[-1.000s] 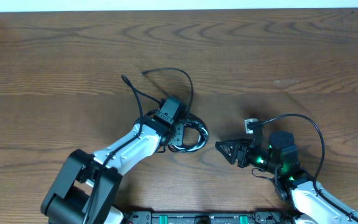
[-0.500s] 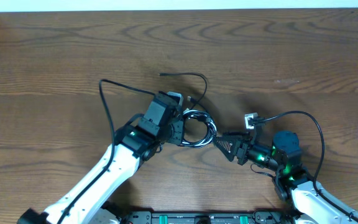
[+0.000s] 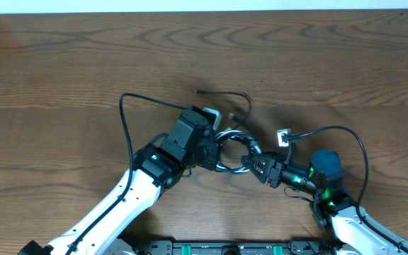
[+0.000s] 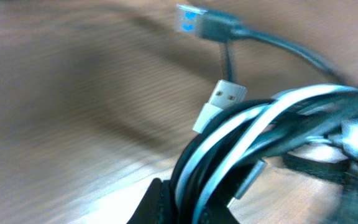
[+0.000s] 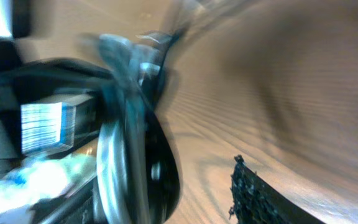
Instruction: Untangle cables
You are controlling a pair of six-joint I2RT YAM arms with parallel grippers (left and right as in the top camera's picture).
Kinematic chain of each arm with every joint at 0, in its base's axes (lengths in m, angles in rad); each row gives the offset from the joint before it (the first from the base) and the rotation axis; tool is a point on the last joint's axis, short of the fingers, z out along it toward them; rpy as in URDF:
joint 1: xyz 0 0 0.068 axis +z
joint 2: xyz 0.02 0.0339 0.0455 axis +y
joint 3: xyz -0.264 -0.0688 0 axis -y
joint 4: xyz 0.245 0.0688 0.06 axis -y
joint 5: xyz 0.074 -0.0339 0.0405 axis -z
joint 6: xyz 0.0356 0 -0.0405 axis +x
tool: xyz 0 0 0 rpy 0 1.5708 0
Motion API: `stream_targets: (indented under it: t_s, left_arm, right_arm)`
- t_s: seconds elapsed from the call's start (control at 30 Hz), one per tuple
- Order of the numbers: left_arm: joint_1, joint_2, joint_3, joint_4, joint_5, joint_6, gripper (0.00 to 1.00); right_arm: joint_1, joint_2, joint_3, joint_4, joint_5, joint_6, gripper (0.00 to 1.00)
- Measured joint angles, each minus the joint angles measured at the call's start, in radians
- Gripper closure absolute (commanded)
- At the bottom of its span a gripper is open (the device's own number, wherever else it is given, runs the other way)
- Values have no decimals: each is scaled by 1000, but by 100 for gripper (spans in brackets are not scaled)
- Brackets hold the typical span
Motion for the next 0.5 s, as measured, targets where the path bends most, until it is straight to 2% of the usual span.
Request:
stream_targets:
  t_s: [0.17, 0.5]
  left_arm:
    - [-9, -51, 0, 28, 131, 21, 92]
    - [-13, -266, -19, 16, 177, 40, 93]
  right_arm:
    - [3, -3, 6, -154, 146, 12, 57]
    - [0, -38, 54, -137, 129, 3, 54]
